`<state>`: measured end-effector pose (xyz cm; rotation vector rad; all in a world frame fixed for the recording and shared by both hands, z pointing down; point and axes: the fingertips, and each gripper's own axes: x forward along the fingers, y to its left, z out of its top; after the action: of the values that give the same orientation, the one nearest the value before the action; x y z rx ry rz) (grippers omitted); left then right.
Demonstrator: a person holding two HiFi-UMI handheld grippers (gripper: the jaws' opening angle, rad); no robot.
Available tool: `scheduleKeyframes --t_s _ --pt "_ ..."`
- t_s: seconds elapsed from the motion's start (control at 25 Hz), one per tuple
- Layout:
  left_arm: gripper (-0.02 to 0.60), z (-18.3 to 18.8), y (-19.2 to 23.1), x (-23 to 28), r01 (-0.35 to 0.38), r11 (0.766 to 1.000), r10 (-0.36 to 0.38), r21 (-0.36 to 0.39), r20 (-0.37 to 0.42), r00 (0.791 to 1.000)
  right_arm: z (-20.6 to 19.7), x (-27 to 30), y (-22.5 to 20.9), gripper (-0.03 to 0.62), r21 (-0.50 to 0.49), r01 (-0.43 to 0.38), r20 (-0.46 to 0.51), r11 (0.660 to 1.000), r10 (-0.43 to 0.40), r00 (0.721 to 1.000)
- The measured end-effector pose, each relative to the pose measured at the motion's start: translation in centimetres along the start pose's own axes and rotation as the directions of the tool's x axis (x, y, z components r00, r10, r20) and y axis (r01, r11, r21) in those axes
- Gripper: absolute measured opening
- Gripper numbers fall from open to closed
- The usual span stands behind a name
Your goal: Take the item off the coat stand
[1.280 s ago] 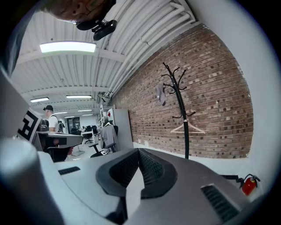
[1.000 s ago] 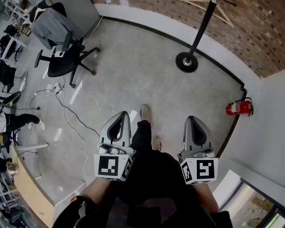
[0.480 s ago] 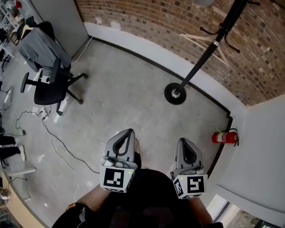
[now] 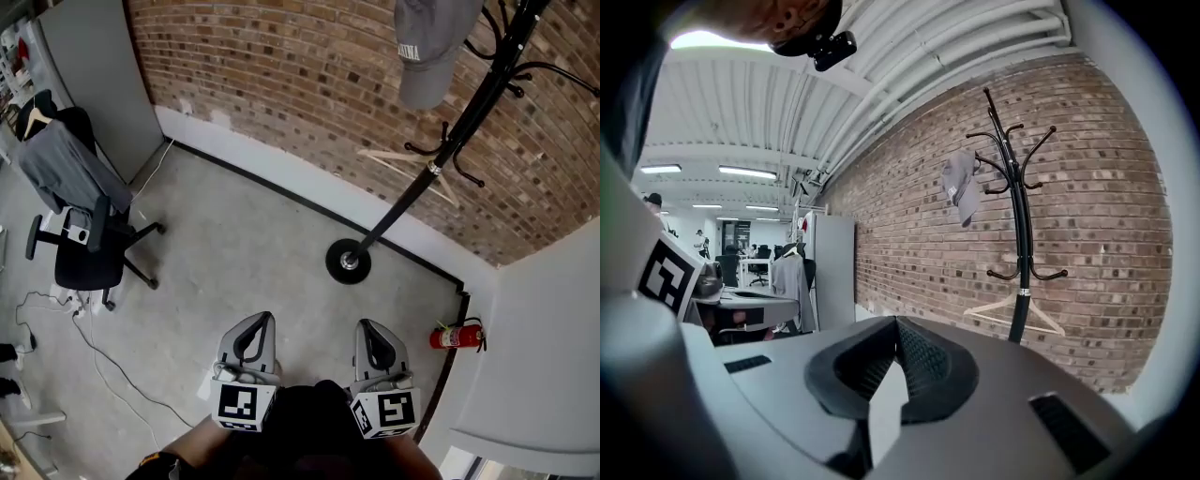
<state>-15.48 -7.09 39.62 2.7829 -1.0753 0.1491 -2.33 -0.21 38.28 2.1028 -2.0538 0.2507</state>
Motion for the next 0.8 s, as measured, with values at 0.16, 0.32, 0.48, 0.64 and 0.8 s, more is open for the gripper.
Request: scheduleKeyframes --t_s 0.16,0.32,0.48,0.64,0.8 --pt "0.026 0.0 0.4 2.8 -0.021 1.000 0.020 -0.008 -0.017 1.000 0.3 2.8 -1.9 0.014 0.012 -0.015 0.005 1.000 0.015 1.000" --pt "0.026 -0.3 0.9 6.2 -0.088 0.996 0.088 0.004 -0.058 0.994 0.3 6.2 -4.9 0.014 0.025 -0.069 0.014 0.997 0.068 0.998" --pt "0.026 0.6 0.7 10.3 -0.175 0.985 0.175 0.005 -0.049 0.983 1.0 9.8 -8.9 0.014 0.040 -0.130 0.035 0.991 0.129 0.991" --pt "0.026 2.5 -0.9 14.8 -0.228 0.973 0.228 0.028 -0.029 0.973 3.2 13.0 -13.5 0.014 0.039 -0.193 0.074 0.980 0.190 0.979" --pt "0.026 4.3 -2.0 18.7 -0.291 0.956 0.291 0.043 -0.004 0.957 5.0 15.7 -17.4 0.014 0.036 -0.275 0.119 0.961 0.269 0.956"
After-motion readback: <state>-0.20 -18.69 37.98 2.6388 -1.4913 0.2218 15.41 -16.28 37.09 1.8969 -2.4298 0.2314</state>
